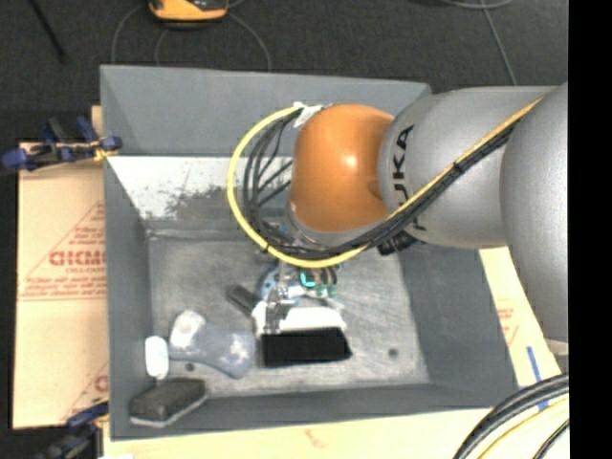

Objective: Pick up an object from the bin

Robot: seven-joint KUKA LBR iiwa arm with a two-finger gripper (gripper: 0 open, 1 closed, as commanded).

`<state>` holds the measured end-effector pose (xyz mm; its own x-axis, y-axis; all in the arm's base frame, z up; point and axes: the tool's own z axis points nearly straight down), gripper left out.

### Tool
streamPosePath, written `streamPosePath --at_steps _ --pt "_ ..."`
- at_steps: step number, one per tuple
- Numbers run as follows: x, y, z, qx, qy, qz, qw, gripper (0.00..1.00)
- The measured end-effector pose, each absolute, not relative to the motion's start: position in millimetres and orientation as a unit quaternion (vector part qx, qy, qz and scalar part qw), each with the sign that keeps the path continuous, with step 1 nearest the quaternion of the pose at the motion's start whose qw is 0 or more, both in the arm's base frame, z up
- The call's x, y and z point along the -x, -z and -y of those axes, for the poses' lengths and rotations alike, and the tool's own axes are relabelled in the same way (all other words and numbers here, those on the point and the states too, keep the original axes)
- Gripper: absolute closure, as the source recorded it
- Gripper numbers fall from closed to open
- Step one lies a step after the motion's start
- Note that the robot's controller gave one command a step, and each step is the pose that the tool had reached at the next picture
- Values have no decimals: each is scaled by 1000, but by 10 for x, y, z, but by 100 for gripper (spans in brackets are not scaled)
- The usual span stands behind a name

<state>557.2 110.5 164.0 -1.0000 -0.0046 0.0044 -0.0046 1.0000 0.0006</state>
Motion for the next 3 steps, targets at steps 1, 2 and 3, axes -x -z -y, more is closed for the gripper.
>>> streamPosePath --at_steps 1,2,3 --pt "-5590 -1683 -1100 -1 1 1000 -2 0" --pt "-5716 -1006 -796 6 1 1000 -3 0" --pt "-5820 -796 -844 38 0 999 17 0"
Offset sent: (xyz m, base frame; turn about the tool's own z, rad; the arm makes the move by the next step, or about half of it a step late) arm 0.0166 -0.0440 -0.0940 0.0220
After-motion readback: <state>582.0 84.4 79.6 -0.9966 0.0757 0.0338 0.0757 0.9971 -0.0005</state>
